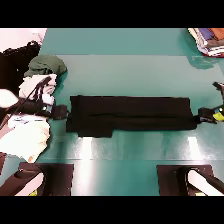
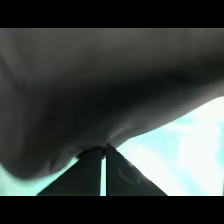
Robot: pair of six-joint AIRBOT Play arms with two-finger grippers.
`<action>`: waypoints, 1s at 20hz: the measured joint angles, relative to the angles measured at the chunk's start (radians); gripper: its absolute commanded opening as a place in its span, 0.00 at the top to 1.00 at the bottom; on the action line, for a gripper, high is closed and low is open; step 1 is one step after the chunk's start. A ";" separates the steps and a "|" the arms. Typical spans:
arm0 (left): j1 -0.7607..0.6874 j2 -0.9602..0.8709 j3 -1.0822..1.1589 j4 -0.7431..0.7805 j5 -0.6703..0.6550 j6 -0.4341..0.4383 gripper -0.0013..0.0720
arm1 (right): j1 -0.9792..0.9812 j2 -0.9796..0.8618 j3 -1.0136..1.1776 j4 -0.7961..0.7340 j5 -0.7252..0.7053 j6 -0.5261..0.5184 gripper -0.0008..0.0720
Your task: Fold the shirts.
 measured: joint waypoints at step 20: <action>-0.004 -0.497 0.439 -0.080 0.059 0.056 0.95 | -0.192 -0.428 0.298 0.204 0.024 -0.108 0.25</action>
